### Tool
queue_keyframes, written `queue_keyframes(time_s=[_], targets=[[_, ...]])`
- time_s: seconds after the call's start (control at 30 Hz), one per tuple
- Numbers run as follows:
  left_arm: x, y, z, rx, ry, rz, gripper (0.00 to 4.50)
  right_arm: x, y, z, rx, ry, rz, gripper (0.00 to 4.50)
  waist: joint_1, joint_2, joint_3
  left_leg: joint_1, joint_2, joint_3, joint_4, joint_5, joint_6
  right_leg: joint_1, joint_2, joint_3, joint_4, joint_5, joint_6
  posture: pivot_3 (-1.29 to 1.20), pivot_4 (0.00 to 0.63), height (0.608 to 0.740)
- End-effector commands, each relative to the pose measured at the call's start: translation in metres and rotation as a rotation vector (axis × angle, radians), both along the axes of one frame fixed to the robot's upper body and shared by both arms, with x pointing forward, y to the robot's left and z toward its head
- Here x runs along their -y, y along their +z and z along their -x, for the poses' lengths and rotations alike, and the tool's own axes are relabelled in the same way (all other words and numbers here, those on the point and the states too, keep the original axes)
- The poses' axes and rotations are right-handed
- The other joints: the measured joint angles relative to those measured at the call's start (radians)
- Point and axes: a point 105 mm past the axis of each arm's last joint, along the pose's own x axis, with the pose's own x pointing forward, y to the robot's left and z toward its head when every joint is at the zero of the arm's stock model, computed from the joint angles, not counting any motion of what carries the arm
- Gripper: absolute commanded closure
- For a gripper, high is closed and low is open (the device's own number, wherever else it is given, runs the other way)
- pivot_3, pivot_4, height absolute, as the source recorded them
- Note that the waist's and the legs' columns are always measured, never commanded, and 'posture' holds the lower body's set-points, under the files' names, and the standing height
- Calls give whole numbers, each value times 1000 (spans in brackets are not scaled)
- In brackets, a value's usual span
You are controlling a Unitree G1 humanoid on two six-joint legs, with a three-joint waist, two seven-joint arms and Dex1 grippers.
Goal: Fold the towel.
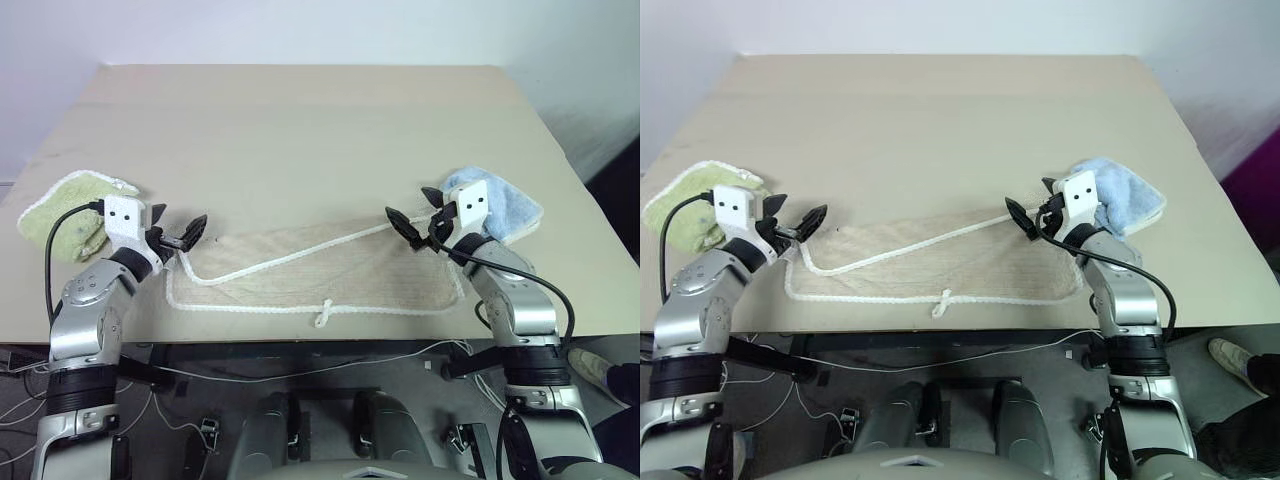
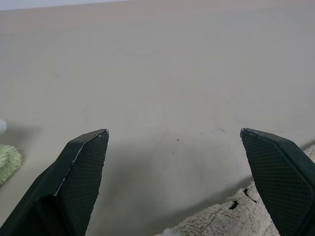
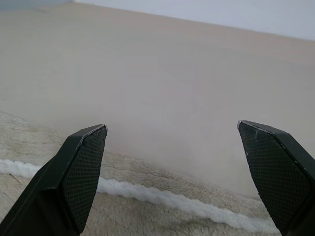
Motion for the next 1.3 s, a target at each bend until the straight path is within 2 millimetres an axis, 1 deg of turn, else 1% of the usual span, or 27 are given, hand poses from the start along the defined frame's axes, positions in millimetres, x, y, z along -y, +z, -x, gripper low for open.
queue_keyframes(time_s=[0.03,0.17,0.23,0.37,0.47,0.6,0.77,0.87,1.0,1.1,1.2,1.3], targets=[[5,14,-1,47,-23,-22,0,-7,13,6,62,13,-11,34,0,0,0,0,0,0,0,0,0,0,0,0,0,0,0,0,150,740],[8,14,-6,32,-54,-43,0,-16,10,12,61,27,-22,34,0,0,0,0,0,0,0,0,0,0,0,0,0,0,0,0,150,740],[7,17,-9,35,-59,-49,0,-19,11,13,68,27,-35,34,0,0,0,0,0,0,0,0,0,0,0,0,0,0,0,0,150,740],[5,30,-14,59,-77,-56,0,-22,8,12,72,11,-54,34,-1,0,0,0,0,0,0,0,0,0,0,0,0,0,0,0,150,740],[2,33,-14,59,-86,-70,0,-24,7,12,76,6,-66,34,-1,0,0,0,0,0,0,0,0,0,0,0,0,0,0,0,150,740],[-2,34,-15,56,-80,-79,0,-24,7,12,81,1,-74,34,-1,0,0,0,0,0,0,0,0,0,0,0,0,0,0,0,150,740],[2,30,-11,56,-82,-77,0,-21,3,11,66,-3,-65,34,-1,0,0,0,0,0,0,0,0,0,0,0,0,0,0,0,150,740],[4,27,-6,51,-88,-79,0,-21,2,9,62,8,-64,34,-2,0,0,0,0,0,0,0,0,0,0,0,0,0,0,0,150,740],[1,21,10,22,-136,-146,0,-27,3,5,62,33,-62,34,-3,0,0,0,0,0,0,0,0,0,0,0,0,0,0,0,150,740],[1,18,23,-7,-229,-238,0,-31,2,3,55,53,-59,34,-5,0,0,0,0,0,0,0,0,-1,0,0,0,0,0,0,150,740],[2,14,41,-64,-388,-366,0,-36,0,2,50,70,-54,34,-4,0,0,0,0,0,-1,0,-1,-1,0,0,0,0,0,0,150,740],[1,9,56,-112,-517,-501,0,-38,0,1,51,75,-55,34,-2,1,0,0,0,0,-1,0,-1,-1,0,0,0,0,0,0,150,740]])
